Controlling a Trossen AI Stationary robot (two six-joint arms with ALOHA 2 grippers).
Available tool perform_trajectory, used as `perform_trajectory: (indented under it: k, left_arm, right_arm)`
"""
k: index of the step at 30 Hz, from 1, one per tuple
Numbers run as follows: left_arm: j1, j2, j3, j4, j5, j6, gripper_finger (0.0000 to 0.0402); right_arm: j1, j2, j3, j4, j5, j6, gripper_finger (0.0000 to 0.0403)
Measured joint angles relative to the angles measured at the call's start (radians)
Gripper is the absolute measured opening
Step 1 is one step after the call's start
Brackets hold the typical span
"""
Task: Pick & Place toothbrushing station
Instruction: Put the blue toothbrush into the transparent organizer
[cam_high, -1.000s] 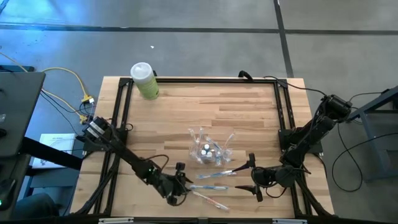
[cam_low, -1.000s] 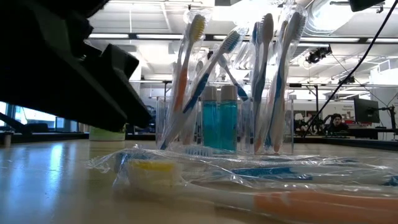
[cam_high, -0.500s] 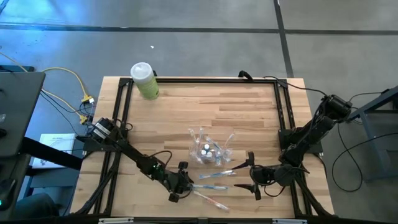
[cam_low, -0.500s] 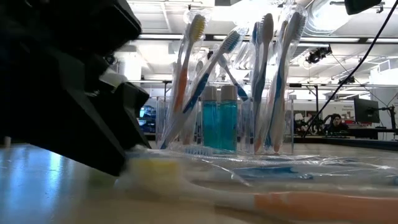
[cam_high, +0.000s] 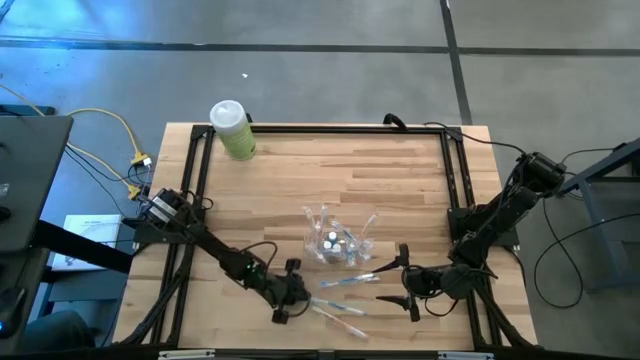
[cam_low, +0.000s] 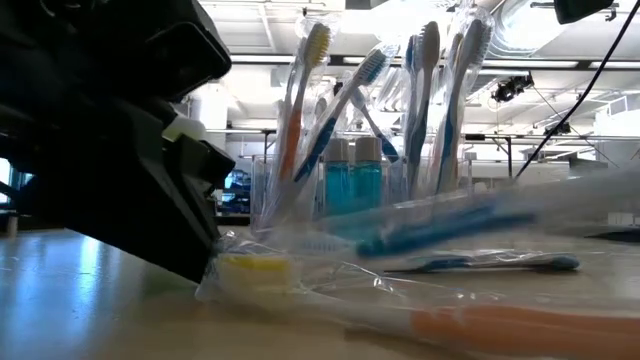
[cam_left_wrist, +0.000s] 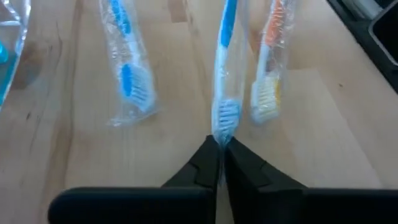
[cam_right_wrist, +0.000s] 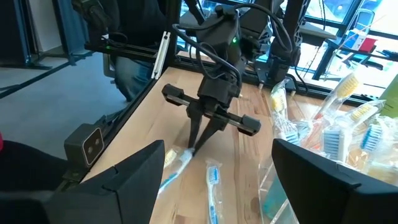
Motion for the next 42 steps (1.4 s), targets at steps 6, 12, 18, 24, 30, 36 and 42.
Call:
perform_trajectory:
  k: [6, 12, 18, 24, 30, 36, 42]
  left_arm:
    - [-0.014, -0.059, -0.002, -0.050, 0.003, 0.035, 0.0002]
    - [-0.091, -0.214, -0.001, -0.087, -0.139, 0.121, 0.0002]
    - [-0.219, -0.362, 0.011, -0.256, -0.522, 0.345, 0.0002]
    - [-0.286, -0.389, 0.047, -0.282, -0.653, 0.345, 0.0002]
    - [-0.307, -0.388, 0.056, -0.316, -0.884, 0.239, 0.0002]
    - [-0.291, -0.388, 0.079, -0.216, -1.024, 0.232, 0.0002]
    - [-0.203, -0.388, 0.083, -0.092, -0.996, 0.288, 0.0002]
  right_arm:
    - [0.000, 0.000, 0.000, 0.000, 0.000, 0.000, 0.0290]
    - [0.000, 0.000, 0.000, -0.003, 0.000, 0.000, 0.0290]
    - [0.000, 0.000, 0.000, -0.003, 0.000, 0.000, 0.0290]
    - [0.000, 0.000, 0.000, -0.003, 0.000, 0.000, 0.0290]
    - [0.000, 0.000, 0.000, -0.003, 0.000, 0.001, 0.0290]
    - [0.000, 0.000, 0.000, -0.003, 0.000, 0.001, 0.0290]
    - [0.000, 0.000, 0.000, -0.003, 0.000, 0.001, 0.0290]
